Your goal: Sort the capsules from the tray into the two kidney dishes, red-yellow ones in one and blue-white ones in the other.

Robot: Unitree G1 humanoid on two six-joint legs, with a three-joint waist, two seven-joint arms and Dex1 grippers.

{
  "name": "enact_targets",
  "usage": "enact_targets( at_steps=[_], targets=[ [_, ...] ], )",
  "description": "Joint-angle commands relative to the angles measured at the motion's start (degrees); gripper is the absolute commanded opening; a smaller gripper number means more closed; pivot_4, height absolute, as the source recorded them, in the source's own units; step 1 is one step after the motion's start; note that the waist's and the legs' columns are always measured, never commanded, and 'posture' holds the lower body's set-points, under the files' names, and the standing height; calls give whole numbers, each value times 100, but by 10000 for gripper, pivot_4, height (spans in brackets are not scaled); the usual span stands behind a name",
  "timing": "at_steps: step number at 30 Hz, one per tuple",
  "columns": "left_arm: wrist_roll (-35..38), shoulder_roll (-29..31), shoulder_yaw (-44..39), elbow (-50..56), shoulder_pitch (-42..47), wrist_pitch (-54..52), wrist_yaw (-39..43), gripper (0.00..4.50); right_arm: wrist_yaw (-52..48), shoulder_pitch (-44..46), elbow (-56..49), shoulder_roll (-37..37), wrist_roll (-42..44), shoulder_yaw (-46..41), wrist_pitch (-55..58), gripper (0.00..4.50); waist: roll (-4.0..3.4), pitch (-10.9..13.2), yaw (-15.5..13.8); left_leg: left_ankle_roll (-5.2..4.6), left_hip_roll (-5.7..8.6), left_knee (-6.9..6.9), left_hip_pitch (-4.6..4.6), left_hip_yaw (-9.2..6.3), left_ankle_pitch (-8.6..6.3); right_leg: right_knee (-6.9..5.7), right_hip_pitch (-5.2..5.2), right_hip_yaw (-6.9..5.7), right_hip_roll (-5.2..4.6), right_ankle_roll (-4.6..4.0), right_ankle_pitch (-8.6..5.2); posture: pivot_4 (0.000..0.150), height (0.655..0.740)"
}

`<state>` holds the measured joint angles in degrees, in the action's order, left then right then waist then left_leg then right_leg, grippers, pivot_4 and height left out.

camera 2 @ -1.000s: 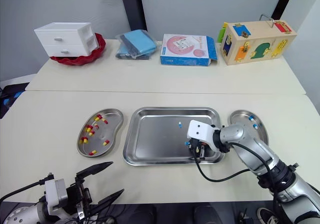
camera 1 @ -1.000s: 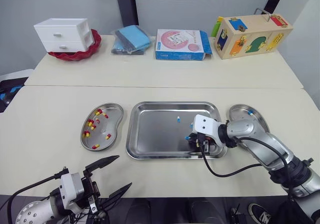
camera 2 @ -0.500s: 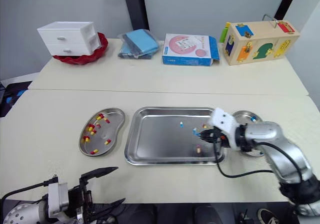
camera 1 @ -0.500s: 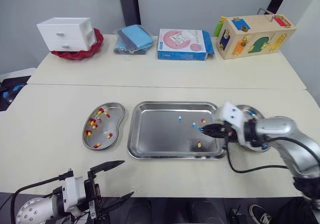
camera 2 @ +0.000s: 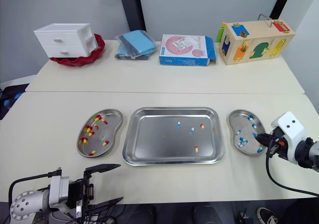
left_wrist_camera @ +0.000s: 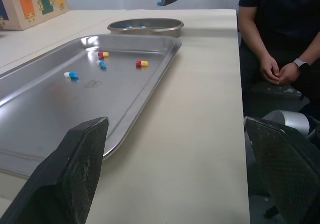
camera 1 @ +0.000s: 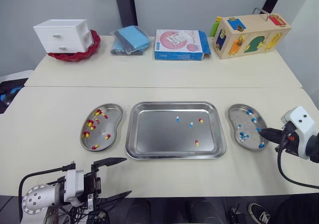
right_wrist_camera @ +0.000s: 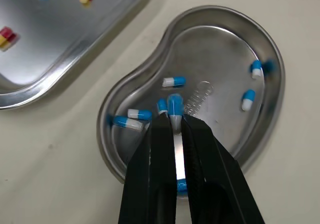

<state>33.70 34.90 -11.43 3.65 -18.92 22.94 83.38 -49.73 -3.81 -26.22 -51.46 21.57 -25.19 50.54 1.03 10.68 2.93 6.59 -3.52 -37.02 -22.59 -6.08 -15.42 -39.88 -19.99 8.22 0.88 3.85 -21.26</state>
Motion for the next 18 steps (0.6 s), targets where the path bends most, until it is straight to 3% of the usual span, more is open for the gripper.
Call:
enact_targets(
  at_steps=[1, 7, 18],
  targets=[
    [61, 24, 59, 52, -36, 27, 127, 45000, 182, 42, -50, 5, 22, -11, -83, 90, 0, 0, -1, 0, 0, -1, -1, 0, 0, 0, 0, 1, 0, 0, 0, 1500, 7400],
    [66, 37, 10, 112, -115, -10, 54, 45000, 359, 82, 226, -41, -43, 123, -205, 90, 0, 0, -1, 0, 1, -2, -1, 0, 0, 1, 1, 1, -1, 0, 0, 1500, 7400],
    [38, -19, 3, 198, -240, -31, -115, 45000, 254, 21, 422, -199, 39, 23, -392, 30418, 0, 0, -3, 0, 1, -2, 0, 0, 0, 0, 1, 1, -1, 0, 0, 1500, 7400]
  ],
)
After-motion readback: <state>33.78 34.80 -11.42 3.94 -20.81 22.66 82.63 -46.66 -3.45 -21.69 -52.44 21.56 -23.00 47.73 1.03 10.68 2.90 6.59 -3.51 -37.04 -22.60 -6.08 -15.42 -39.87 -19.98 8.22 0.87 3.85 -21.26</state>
